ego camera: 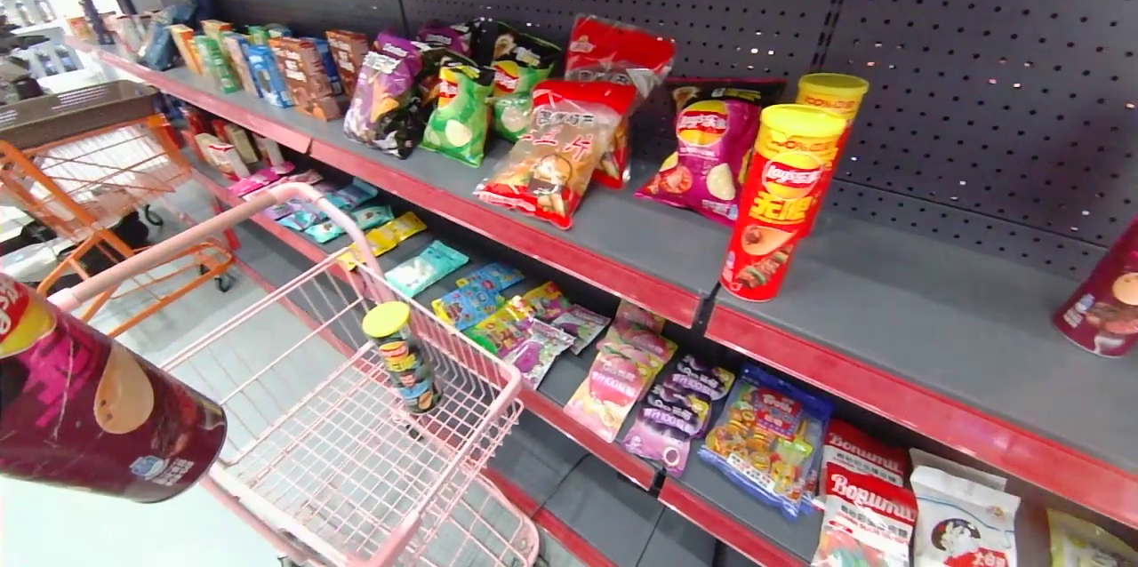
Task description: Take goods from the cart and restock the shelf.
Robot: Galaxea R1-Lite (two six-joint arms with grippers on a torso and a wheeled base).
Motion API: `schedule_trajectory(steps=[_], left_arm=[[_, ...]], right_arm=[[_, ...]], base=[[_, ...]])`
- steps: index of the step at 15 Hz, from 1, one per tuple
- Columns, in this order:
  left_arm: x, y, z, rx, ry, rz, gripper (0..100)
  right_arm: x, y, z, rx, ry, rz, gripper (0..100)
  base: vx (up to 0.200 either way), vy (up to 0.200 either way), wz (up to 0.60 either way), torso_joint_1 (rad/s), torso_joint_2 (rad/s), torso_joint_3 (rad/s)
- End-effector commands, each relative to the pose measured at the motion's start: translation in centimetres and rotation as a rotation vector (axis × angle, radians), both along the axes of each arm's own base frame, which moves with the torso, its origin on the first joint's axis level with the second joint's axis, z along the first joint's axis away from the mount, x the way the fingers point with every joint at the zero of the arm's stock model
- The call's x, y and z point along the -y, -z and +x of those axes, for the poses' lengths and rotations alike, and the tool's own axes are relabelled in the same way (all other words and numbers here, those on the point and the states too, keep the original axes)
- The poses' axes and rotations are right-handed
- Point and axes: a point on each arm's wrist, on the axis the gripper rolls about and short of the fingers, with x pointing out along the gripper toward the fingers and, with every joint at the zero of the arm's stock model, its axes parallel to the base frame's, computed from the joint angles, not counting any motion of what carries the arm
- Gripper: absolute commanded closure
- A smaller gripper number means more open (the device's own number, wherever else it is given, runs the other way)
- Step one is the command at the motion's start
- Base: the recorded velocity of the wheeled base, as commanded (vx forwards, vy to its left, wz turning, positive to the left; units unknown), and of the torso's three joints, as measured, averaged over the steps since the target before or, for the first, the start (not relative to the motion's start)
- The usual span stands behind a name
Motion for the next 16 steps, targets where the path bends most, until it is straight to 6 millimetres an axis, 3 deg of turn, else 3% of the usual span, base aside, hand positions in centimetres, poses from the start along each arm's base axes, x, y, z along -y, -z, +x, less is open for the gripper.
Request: schedule_trajectory(steps=[1, 14, 16], left_arm=[[0.1, 0.2, 0.1, -0.013, 0.007, 0.005, 100], [-0.4, 1.3, -0.2, -0.067, -0.117, 0.049, 100], [-0.4, 1.3, -0.1, -0.072, -0.139, 0.072, 100]], right_arm=[[0.0, 0.0, 0.0, -0.004, -0.001, -0.001, 0], [0.0, 0.0, 0.0, -0.002, -0.001, -0.001, 0], [0.0, 0.0, 0.0, -0.002, -0.001, -0.001, 0]], base=[[0.000, 0.000, -0.60, 0.017, -0.03, -0.027], [0.000, 0.000, -0.60, 0.005, 0.00, -0.002], [0.000, 0.000, 0.00, 0.000, 0.00, 0.000]])
